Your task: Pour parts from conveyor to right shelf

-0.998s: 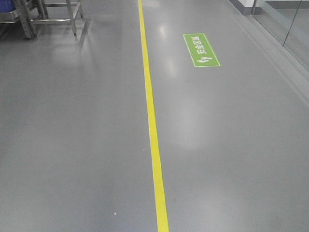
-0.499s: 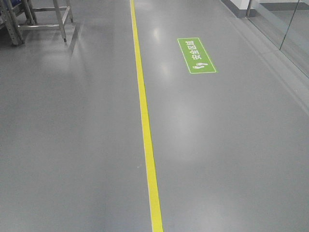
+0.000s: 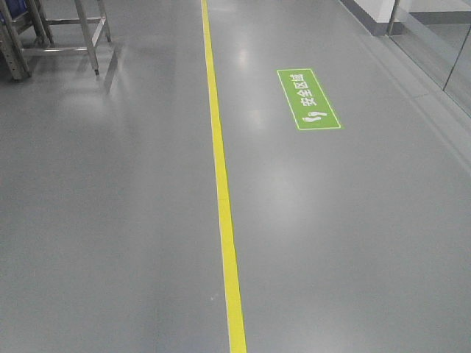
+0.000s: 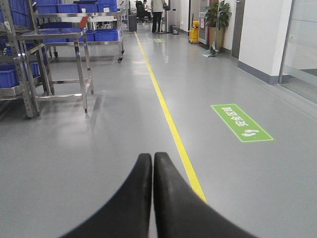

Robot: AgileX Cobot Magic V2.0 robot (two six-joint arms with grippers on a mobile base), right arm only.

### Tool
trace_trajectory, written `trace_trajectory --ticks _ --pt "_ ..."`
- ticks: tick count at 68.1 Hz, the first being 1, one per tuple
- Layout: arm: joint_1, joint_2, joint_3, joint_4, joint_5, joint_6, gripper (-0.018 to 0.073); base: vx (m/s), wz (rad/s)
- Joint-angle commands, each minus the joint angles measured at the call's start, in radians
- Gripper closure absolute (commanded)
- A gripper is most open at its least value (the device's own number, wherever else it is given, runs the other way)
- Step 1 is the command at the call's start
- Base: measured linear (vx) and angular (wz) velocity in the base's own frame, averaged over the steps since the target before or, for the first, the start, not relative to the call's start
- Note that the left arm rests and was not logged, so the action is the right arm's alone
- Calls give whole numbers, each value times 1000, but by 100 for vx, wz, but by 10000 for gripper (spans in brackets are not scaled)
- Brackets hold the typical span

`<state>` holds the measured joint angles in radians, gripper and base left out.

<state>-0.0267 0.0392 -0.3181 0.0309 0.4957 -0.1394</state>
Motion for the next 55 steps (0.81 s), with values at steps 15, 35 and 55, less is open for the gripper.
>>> trace_trajectory --ticks 15,35,55 --pt "-1 13 -28 -2 -82 -6 565 47 -1" --pt "-1 13 -28 -2 -82 -6 565 52 -6" --pt "-1 13 -28 -2 -80 -6 565 55 -7"
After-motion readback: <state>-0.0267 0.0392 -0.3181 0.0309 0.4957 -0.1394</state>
